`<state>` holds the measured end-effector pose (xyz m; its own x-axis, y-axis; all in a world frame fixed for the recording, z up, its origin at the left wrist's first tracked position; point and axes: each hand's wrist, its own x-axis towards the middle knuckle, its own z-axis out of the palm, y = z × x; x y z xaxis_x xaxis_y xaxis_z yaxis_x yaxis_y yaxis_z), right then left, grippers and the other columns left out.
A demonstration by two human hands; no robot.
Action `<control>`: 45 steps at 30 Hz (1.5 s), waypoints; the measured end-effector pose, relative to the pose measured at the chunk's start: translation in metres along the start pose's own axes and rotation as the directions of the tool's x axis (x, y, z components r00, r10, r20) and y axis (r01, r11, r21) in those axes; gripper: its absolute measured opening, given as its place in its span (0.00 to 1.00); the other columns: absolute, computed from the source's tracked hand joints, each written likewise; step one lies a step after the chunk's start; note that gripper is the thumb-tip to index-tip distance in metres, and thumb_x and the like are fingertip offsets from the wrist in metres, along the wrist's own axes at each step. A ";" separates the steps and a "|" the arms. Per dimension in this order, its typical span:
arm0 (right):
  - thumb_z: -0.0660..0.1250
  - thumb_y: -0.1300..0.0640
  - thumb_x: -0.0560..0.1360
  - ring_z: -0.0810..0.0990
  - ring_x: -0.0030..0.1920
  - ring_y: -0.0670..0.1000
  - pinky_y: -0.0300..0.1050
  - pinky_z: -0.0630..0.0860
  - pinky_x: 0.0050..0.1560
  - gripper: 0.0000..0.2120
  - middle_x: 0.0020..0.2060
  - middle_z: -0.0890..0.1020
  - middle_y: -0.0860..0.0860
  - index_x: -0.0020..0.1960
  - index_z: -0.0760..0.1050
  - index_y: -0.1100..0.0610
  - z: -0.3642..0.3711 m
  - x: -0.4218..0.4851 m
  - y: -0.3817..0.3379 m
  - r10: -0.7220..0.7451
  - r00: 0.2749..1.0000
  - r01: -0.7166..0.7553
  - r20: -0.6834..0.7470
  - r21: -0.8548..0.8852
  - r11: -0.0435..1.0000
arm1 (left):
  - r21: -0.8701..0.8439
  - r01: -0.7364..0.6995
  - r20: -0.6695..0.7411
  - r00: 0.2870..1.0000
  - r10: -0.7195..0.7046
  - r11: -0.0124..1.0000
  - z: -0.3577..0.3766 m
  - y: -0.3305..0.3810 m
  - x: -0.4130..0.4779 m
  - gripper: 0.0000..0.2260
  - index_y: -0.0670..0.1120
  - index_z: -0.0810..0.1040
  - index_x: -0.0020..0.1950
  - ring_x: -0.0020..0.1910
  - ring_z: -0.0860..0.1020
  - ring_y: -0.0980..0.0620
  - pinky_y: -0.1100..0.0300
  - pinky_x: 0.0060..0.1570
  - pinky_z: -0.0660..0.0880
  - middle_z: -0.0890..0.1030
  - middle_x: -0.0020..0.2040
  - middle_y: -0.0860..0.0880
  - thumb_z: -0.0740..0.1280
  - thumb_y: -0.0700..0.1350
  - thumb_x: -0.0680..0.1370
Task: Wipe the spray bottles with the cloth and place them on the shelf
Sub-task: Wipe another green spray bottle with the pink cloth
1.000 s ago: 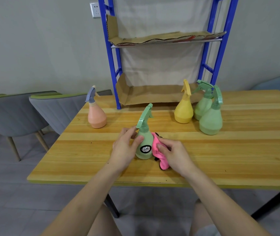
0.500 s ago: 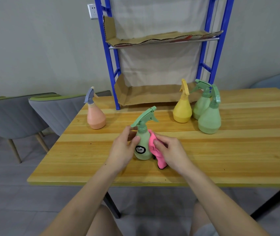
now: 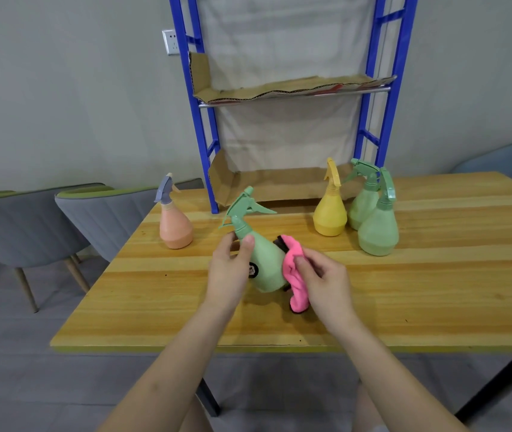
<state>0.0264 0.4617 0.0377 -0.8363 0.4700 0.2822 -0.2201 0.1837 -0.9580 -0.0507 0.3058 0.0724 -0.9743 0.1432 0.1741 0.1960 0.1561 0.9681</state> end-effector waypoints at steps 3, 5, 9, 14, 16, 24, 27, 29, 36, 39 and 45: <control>0.66 0.62 0.84 0.86 0.52 0.47 0.41 0.81 0.53 0.13 0.50 0.89 0.47 0.60 0.85 0.49 0.000 -0.004 -0.019 -0.045 0.992 0.064 -0.114 0.170 0.983 | -0.274 0.069 -0.026 0.997 -0.079 0.959 0.003 0.009 -0.001 0.10 0.48 0.81 0.60 0.59 0.82 0.47 0.44 0.64 0.77 0.85 0.56 0.49 0.65 0.52 0.85; 0.66 0.62 0.84 0.85 0.53 0.47 0.43 0.80 0.55 0.12 0.51 0.88 0.47 0.61 0.85 0.50 0.002 -0.005 -0.028 -0.080 0.980 0.116 -0.181 0.198 0.973 | -0.421 0.106 -0.034 0.991 -0.132 0.901 0.008 0.018 -0.003 0.11 0.45 0.79 0.63 0.58 0.81 0.50 0.46 0.67 0.75 0.84 0.57 0.49 0.63 0.49 0.86; 0.67 0.59 0.84 0.80 0.67 0.50 0.51 0.76 0.69 0.14 0.63 0.84 0.45 0.67 0.83 0.51 0.008 -0.009 -0.039 -0.290 0.943 0.302 -0.163 0.051 0.952 | -0.611 0.123 -0.053 0.979 -0.195 0.782 0.019 0.040 -0.008 0.13 0.42 0.76 0.67 0.58 0.81 0.49 0.51 0.64 0.76 0.83 0.59 0.44 0.59 0.47 0.88; 0.63 0.52 0.85 0.64 0.82 0.51 0.52 0.64 0.80 0.21 0.80 0.68 0.49 0.77 0.72 0.54 0.017 -0.005 -0.026 -0.528 0.847 0.529 0.064 -0.205 0.823 | -0.634 0.128 -0.015 0.984 -0.178 0.763 0.030 0.056 -0.013 0.27 0.46 0.74 0.72 0.64 0.82 0.45 0.42 0.68 0.77 0.83 0.64 0.43 0.62 0.64 0.83; 0.59 0.47 0.86 0.61 0.82 0.51 0.49 0.62 0.81 0.24 0.81 0.65 0.50 0.80 0.67 0.54 0.019 -0.003 -0.023 -0.526 0.846 0.531 0.086 -0.228 0.816 | -0.584 0.050 -0.091 0.988 -0.126 0.810 0.036 0.063 -0.015 0.22 0.44 0.75 0.68 0.56 0.83 0.48 0.50 0.60 0.81 0.83 0.56 0.44 0.60 0.60 0.85; 0.57 0.32 0.82 0.81 0.67 0.51 0.60 0.80 0.66 0.21 0.66 0.81 0.43 0.72 0.71 0.36 0.032 -0.017 -0.047 0.030 0.999 -0.046 0.043 0.439 0.897 | -0.551 -0.111 -0.128 0.991 0.047 0.827 0.033 0.071 -0.020 0.15 0.47 0.77 0.59 0.50 0.82 0.46 0.40 0.59 0.79 0.85 0.49 0.45 0.58 0.56 0.87; 0.59 0.30 0.78 0.86 0.61 0.56 0.64 0.82 0.61 0.29 0.61 0.86 0.52 0.71 0.76 0.44 0.033 -0.015 -0.054 0.266 0.950 -0.308 0.164 0.643 0.701 | -0.546 -0.137 -0.147 0.987 0.066 0.826 0.033 0.073 -0.022 0.17 0.47 0.78 0.59 0.52 0.83 0.40 0.33 0.63 0.77 0.86 0.50 0.43 0.58 0.59 0.86; 0.59 0.29 0.77 0.86 0.60 0.52 0.60 0.83 0.61 0.30 0.62 0.86 0.52 0.72 0.75 0.44 0.035 -0.018 -0.054 0.211 0.969 -0.244 0.126 0.607 0.757 | -0.509 -0.163 -0.167 0.982 0.089 0.845 0.034 0.077 -0.021 0.17 0.47 0.78 0.57 0.53 0.83 0.38 0.32 0.62 0.78 0.86 0.50 0.43 0.57 0.59 0.86; 0.57 0.31 0.82 0.73 0.73 0.47 0.44 0.74 0.69 0.33 0.73 0.72 0.41 0.80 0.61 0.49 0.033 -0.021 -0.038 -0.309 0.951 0.303 0.018 0.153 0.941 | -0.468 -0.151 -0.158 0.984 0.086 0.871 0.034 0.076 -0.017 0.16 0.43 0.74 0.57 0.45 0.83 0.44 0.45 0.49 0.81 0.85 0.46 0.44 0.55 0.54 0.88; 0.61 0.24 0.74 0.84 0.59 0.47 0.49 0.80 0.58 0.33 0.65 0.82 0.46 0.73 0.70 0.40 0.031 -0.022 -0.055 0.000 0.997 -0.037 0.082 0.451 0.892 | -0.479 -0.157 -0.139 0.985 0.102 0.864 0.029 0.076 -0.017 0.18 0.47 0.77 0.54 0.49 0.83 0.36 0.34 0.56 0.80 0.86 0.49 0.40 0.56 0.59 0.85; 0.57 0.31 0.78 0.85 0.56 0.42 0.47 0.81 0.58 0.21 0.59 0.84 0.45 0.67 0.72 0.37 0.030 -0.013 -0.056 0.129 0.990 -0.141 0.058 0.463 0.875 | -0.435 -0.157 -0.107 0.987 0.122 0.887 0.030 0.075 -0.009 0.14 0.54 0.74 0.56 0.51 0.83 0.56 0.57 0.55 0.80 0.84 0.52 0.46 0.51 0.57 0.88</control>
<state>0.0342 0.4198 0.0859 -0.8855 0.4390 0.1525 -0.3066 -0.3052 -0.9016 -0.0238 0.3453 0.1383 -0.9494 0.0556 0.3090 0.2779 -0.3090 0.9096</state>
